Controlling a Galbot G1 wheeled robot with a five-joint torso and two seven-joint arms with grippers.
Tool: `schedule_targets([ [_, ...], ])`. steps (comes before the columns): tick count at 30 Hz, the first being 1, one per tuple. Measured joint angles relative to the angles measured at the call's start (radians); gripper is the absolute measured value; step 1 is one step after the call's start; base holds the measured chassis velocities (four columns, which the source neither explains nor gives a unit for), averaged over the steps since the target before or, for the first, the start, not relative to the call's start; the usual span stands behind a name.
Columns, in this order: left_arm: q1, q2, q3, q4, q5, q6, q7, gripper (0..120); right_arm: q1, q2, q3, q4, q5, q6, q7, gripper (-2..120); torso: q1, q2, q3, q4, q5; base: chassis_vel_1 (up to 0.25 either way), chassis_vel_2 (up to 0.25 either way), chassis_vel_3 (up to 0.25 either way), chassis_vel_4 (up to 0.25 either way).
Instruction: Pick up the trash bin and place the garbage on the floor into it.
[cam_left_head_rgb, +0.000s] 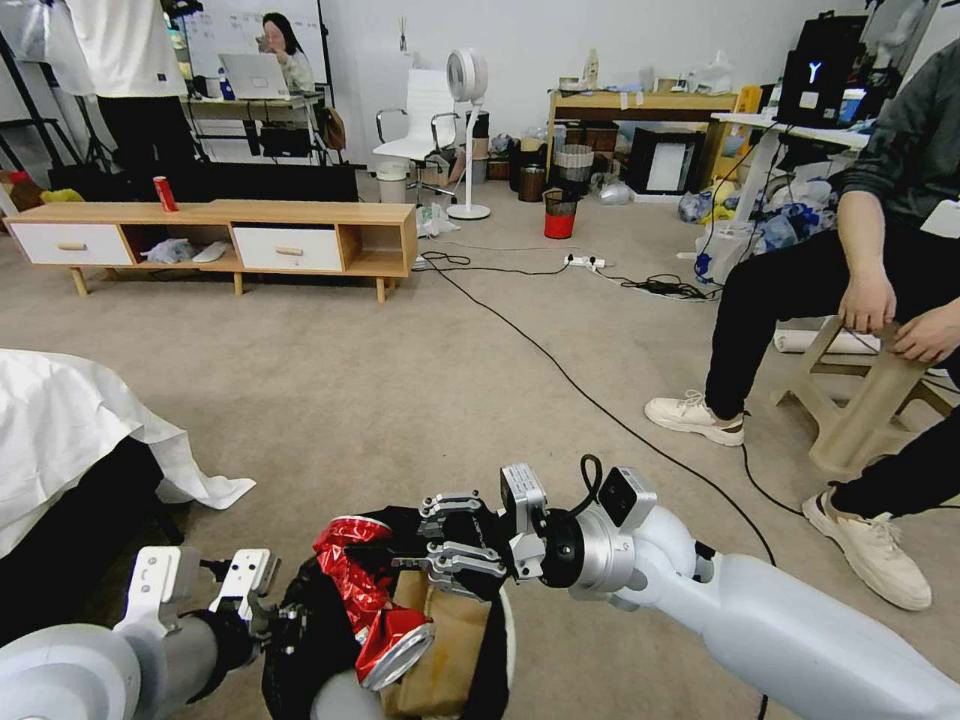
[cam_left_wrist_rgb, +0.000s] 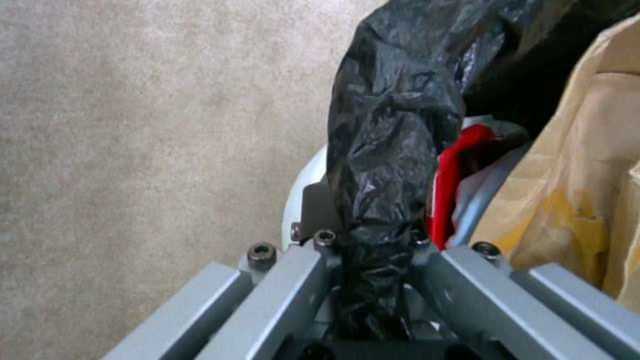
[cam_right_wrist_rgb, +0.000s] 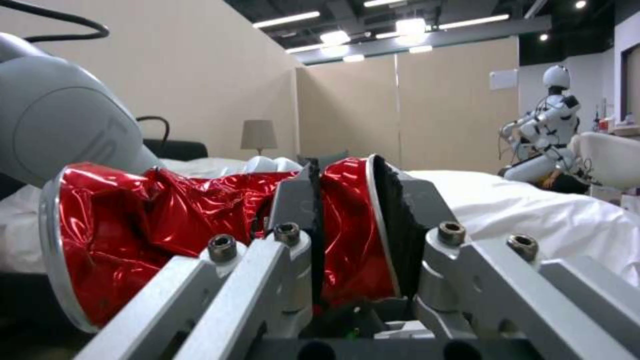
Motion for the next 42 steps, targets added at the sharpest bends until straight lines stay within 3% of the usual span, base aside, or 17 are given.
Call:
schedule_targets([
  [10, -0.001, 0.009, 0.000, 0.001, 0.002, 0.000, 0.003, 1, -0.010, -0.008, -0.003, -0.016, -0.018, 0.001, -0.019, 20, 0.000, 0.000, 0.000, -0.0001, 0.0000, 0.000, 0.000, 0.000, 0.000],
  [14, -0.001, 0.009, -0.001, 0.002, 0.006, 0.000, 0.004, 1, -0.014, -0.009, 0.001, -0.022, -0.019, 0.000, -0.034, 38, 0.000, 0.000, 0.000, 0.0000, 0.0000, 0.000, 0.000, 0.000, 0.000],
  [18, -0.002, 0.009, -0.001, 0.003, 0.010, 0.000, 0.005, 1, -0.016, -0.010, 0.001, -0.023, -0.020, 0.000, -0.036, 48, 0.000, 0.000, 0.000, 0.0000, 0.0000, 0.000, 0.000, 0.000, 0.000],
  [20, -0.002, 0.009, -0.002, 0.004, 0.016, 0.000, 0.005, 1, -0.019, -0.012, 0.002, -0.023, -0.022, 0.000, -0.037, 59, 0.000, 0.000, 0.000, -0.0001, 0.0000, 0.000, 0.000, 0.000, 0.000],
  [24, -0.001, 0.009, -0.003, 0.003, 0.021, 0.000, 0.007, 1, -0.021, -0.012, 0.003, -0.025, -0.027, 0.000, -0.037, 68, 0.000, 0.000, 0.000, 0.0000, 0.0000, 0.000, 0.000, 0.000, 0.000],
  [26, 0.001, 0.007, -0.003, 0.001, 0.024, 0.000, 0.007, 1, -0.027, -0.012, 0.004, -0.026, -0.033, 0.001, -0.037, 82, 0.000, 0.000, 0.000, 0.0000, 0.0000, 0.000, 0.000, 0.000, 0.000],
  [29, 0.003, 0.006, -0.003, -0.001, 0.024, 0.000, 0.007, 1, -0.028, -0.012, 0.004, -0.026, -0.033, 0.001, -0.037, 86, 0.000, 0.000, 0.000, 0.0000, 0.0000, 0.000, 0.000, 0.000, 0.000],
  [32, 0.004, 0.005, -0.003, -0.002, 0.025, 0.000, 0.007, 1, -0.028, -0.012, 0.005, -0.027, -0.033, 0.001, -0.037, 99, 0.000, 0.000, 0.000, -0.0001, 0.0000, 0.000, 0.000, 0.000, 0.000],
  [42, 0.004, 0.003, -0.002, -0.002, 0.026, 0.000, 0.008, 1, -0.034, -0.012, 0.009, -0.026, -0.033, 0.002, -0.036, 100, 0.000, 0.000, 0.000, -0.0001, 0.0000, 0.000, 0.000, 0.000, 0.000],
])
